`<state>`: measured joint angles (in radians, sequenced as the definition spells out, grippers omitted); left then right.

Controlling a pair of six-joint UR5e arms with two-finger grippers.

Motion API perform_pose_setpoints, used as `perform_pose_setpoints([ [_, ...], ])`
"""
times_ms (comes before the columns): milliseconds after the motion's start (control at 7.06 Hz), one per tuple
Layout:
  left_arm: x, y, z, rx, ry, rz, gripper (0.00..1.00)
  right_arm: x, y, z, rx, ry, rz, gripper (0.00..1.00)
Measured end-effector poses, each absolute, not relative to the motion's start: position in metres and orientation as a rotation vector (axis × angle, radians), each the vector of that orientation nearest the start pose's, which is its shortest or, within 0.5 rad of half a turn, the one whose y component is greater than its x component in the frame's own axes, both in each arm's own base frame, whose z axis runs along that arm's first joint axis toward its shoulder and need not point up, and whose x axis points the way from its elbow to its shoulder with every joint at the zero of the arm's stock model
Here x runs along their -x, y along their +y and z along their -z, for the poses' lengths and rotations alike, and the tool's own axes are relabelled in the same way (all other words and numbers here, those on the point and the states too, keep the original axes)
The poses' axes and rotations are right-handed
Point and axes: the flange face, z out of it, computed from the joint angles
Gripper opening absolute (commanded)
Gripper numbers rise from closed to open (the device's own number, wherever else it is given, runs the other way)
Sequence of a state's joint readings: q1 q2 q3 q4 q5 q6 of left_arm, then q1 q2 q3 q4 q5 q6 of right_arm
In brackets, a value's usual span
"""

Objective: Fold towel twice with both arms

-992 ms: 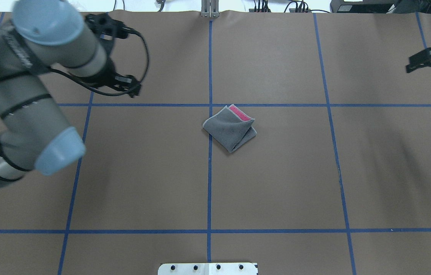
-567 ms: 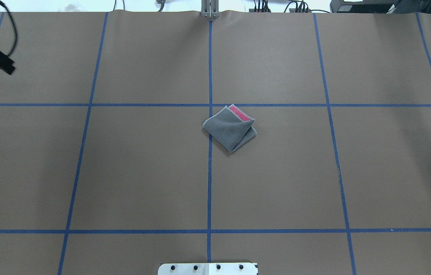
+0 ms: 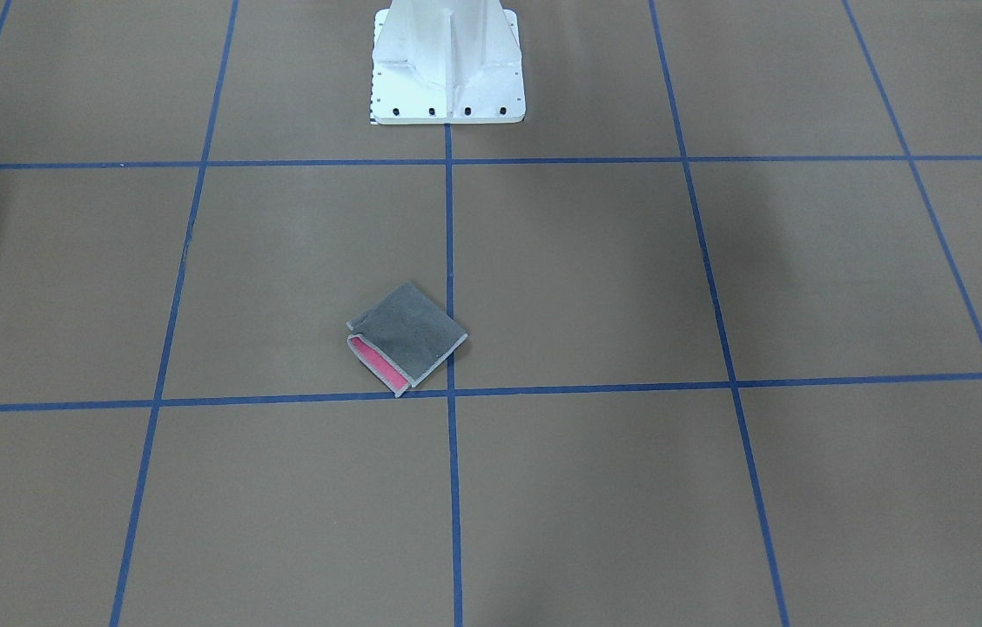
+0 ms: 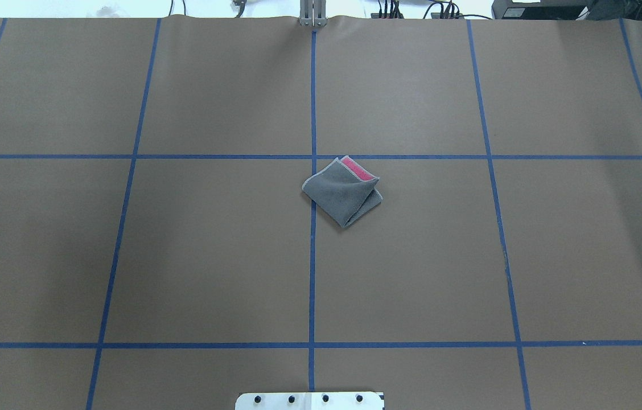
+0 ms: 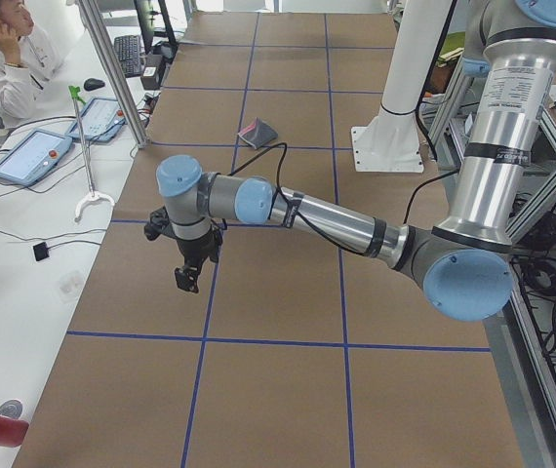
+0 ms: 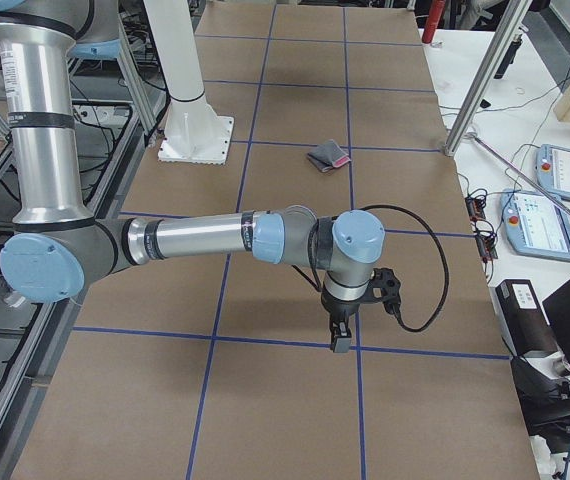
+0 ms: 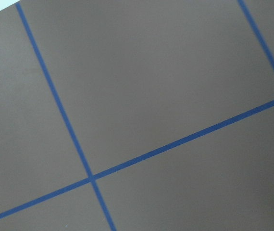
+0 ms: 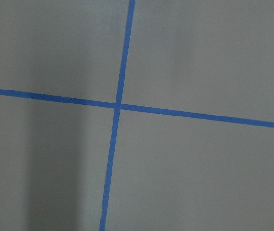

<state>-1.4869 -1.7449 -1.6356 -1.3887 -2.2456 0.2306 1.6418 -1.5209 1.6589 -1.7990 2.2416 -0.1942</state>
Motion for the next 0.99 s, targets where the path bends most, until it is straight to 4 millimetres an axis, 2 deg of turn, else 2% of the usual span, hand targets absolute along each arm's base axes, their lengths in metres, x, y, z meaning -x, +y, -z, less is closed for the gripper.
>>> perform_pose_setpoints([
  [142, 0.035, -0.555, -0.594, -0.059, 0.668, -0.296, 1.00, -0.107, -0.492, -0.629, 0.015, -0.680, 0.082, 0.99],
  [425, 0.051, -0.531, -0.633, -0.040, 0.676, -0.266, 1.00, -0.106, -0.492, -0.654, 0.003, -0.681, 0.086, 0.99],
  [709, 0.059, -0.511, -0.643, -0.039, 0.768, -0.224, 1.00, -0.106, -0.495, -0.673, -0.032, -0.679, 0.099, 0.99],
  [992, 0.064, -0.497, -0.645, -0.037, 0.821, -0.194, 1.00, -0.105, -0.497, -0.672, -0.054, -0.695, 0.104, 0.99],
])
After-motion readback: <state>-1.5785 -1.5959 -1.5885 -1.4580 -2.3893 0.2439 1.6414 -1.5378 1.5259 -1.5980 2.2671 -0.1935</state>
